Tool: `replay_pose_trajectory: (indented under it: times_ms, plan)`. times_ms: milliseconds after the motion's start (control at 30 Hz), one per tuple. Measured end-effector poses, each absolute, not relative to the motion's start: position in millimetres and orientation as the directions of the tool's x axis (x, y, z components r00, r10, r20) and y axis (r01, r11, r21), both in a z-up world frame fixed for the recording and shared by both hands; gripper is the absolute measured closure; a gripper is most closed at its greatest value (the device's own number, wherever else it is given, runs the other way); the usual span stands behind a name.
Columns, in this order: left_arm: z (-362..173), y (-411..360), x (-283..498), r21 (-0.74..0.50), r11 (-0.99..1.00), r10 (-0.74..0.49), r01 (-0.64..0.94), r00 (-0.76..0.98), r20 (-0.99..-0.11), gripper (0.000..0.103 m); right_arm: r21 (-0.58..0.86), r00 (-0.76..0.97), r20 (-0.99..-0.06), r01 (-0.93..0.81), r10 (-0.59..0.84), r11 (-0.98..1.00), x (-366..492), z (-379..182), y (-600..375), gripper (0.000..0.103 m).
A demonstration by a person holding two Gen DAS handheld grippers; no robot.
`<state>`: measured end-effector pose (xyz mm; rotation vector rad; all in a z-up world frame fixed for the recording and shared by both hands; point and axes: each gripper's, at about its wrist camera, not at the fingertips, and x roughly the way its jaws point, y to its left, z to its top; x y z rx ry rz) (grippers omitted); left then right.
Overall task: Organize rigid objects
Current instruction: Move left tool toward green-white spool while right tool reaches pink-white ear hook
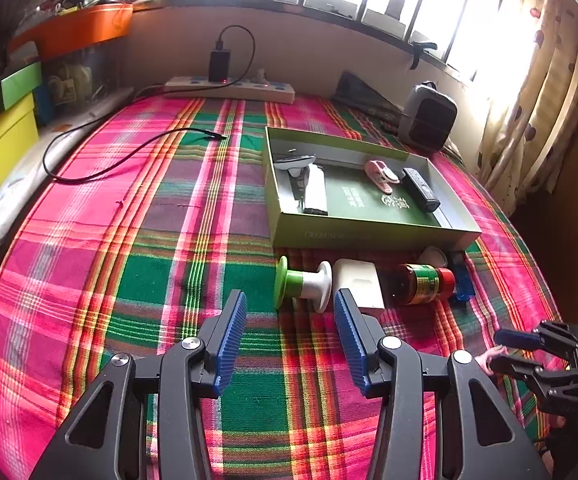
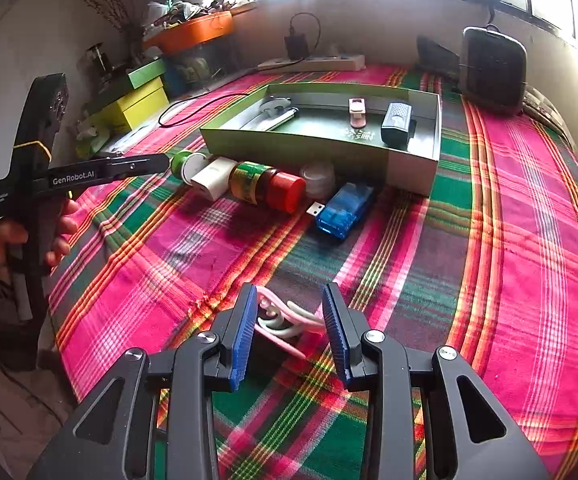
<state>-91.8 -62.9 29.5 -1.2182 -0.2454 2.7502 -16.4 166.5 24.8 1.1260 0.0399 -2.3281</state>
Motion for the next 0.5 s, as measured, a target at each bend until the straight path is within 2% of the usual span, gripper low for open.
replay_pose_trajectory:
  times_ms: [500]
  plan:
    - [27.6, -63.6, -93.8, -0.202, -0.978, 0.182, -0.048, -0.665, -0.724, 0.058, 0.263, -0.458, -0.716, 0.522, -0.527, -0.811, -4.0, 23.9, 171.2, 0.068]
